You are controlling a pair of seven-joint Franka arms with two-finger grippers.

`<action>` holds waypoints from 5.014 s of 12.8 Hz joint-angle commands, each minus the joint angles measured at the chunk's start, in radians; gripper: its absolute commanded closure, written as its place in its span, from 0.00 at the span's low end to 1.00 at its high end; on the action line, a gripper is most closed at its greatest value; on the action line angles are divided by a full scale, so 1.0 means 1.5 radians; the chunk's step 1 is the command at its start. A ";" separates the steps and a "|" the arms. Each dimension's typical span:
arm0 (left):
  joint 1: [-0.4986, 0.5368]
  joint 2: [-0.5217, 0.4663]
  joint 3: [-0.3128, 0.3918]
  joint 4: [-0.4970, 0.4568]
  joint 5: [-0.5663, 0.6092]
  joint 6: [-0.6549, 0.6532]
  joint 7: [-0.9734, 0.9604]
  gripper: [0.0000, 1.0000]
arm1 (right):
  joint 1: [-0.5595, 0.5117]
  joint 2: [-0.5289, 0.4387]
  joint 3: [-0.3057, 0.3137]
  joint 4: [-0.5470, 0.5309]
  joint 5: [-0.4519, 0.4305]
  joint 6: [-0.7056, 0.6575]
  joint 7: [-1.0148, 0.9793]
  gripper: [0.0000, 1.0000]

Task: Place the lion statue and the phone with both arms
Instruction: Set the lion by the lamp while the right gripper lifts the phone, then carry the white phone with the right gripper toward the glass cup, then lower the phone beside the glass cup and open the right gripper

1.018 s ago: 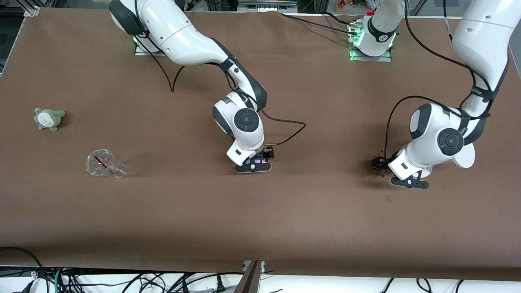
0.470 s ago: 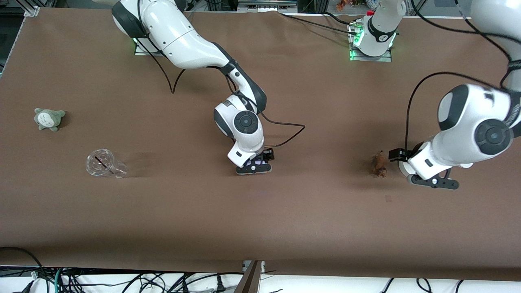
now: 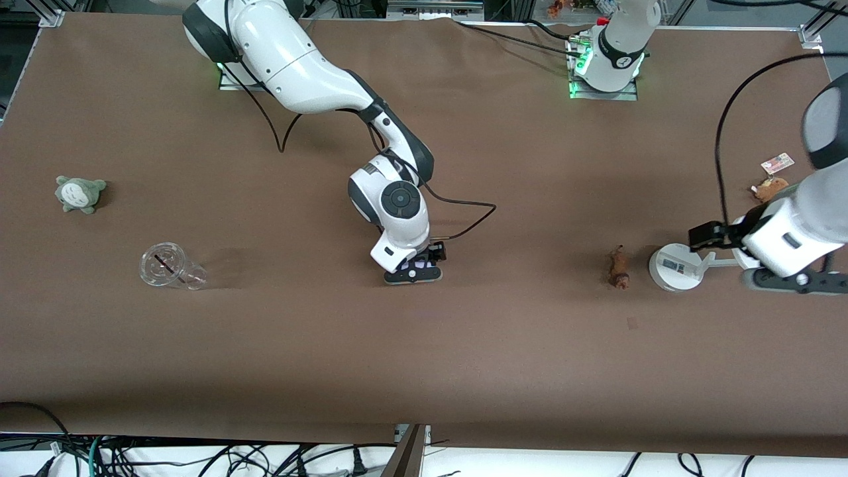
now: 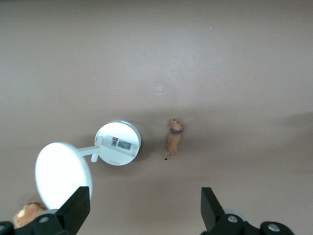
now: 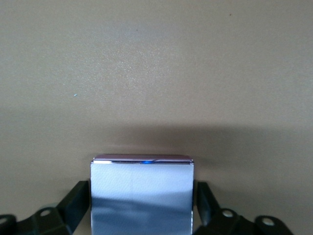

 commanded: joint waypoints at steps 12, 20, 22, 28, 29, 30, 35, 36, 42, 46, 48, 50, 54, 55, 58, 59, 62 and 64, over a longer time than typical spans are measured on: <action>-0.217 -0.293 0.313 -0.298 -0.088 0.111 0.022 0.00 | -0.096 -0.240 -0.011 -0.006 0.057 -0.342 -0.094 1.00; -0.215 -0.287 0.300 -0.266 -0.093 0.042 0.025 0.00 | -0.114 -0.428 -0.233 -0.203 0.109 -0.392 -0.411 1.00; -0.216 -0.283 0.299 -0.262 -0.108 0.044 0.024 0.00 | -0.123 -0.424 -0.261 -0.251 0.126 -0.340 -0.464 1.00; -0.219 -0.281 0.293 -0.251 -0.125 0.045 0.022 0.00 | -0.153 -0.389 -0.262 -0.371 0.144 -0.129 -0.525 1.00; -0.219 -0.277 0.287 -0.243 -0.132 0.043 0.019 0.00 | -0.154 -0.375 -0.262 -0.372 0.150 -0.114 -0.525 1.00; -0.219 -0.276 0.285 -0.242 -0.132 0.042 0.017 0.00 | -0.154 -0.360 -0.261 -0.372 0.156 -0.091 -0.525 1.00; -0.218 -0.275 0.281 -0.242 -0.132 0.042 0.017 0.00 | -0.153 -0.287 -0.258 -0.377 0.218 0.003 -0.555 1.00; -0.218 -0.276 0.281 -0.242 -0.132 0.042 0.017 0.00 | -0.153 -0.275 -0.256 -0.379 0.218 0.018 -0.555 1.00; -0.215 -0.275 0.281 -0.242 -0.132 0.042 0.022 0.00 | -0.152 -0.221 -0.253 -0.387 0.223 0.108 -0.553 1.00; -0.215 -0.274 0.281 -0.240 -0.133 0.043 0.022 0.00 | -0.170 -0.210 -0.235 -0.386 0.246 0.119 -0.556 1.00; -0.215 -0.274 0.281 -0.239 -0.133 0.042 0.021 0.00 | -0.170 -0.209 -0.235 -0.385 0.253 0.119 -0.567 1.00; -0.217 -0.273 0.281 -0.237 -0.133 0.042 0.017 0.00 | -0.171 -0.205 -0.235 -0.384 0.253 0.119 -0.567 0.76; -0.213 -0.273 0.281 -0.237 -0.133 0.042 0.018 0.00 | -0.170 -0.206 -0.235 -0.384 0.260 0.117 -0.568 0.01; -0.212 -0.273 0.281 -0.238 -0.133 0.042 0.018 0.00 | -0.170 -0.206 -0.235 -0.384 0.260 0.116 -0.568 0.01; -0.211 -0.273 0.281 -0.238 -0.133 0.042 0.018 0.00 | -0.167 -0.218 -0.235 -0.383 0.260 0.099 -0.569 0.01; -0.210 -0.273 0.281 -0.238 -0.133 0.042 0.017 0.00 | -0.165 -0.238 -0.236 -0.380 0.261 0.065 -0.563 0.01; -0.209 -0.273 0.281 -0.239 -0.133 0.041 0.018 0.00 | -0.164 -0.326 -0.243 -0.371 0.259 -0.068 -0.534 0.01; -0.209 -0.273 0.281 -0.239 -0.133 0.040 0.018 0.00 | -0.164 -0.374 -0.260 -0.344 0.246 -0.186 -0.501 0.01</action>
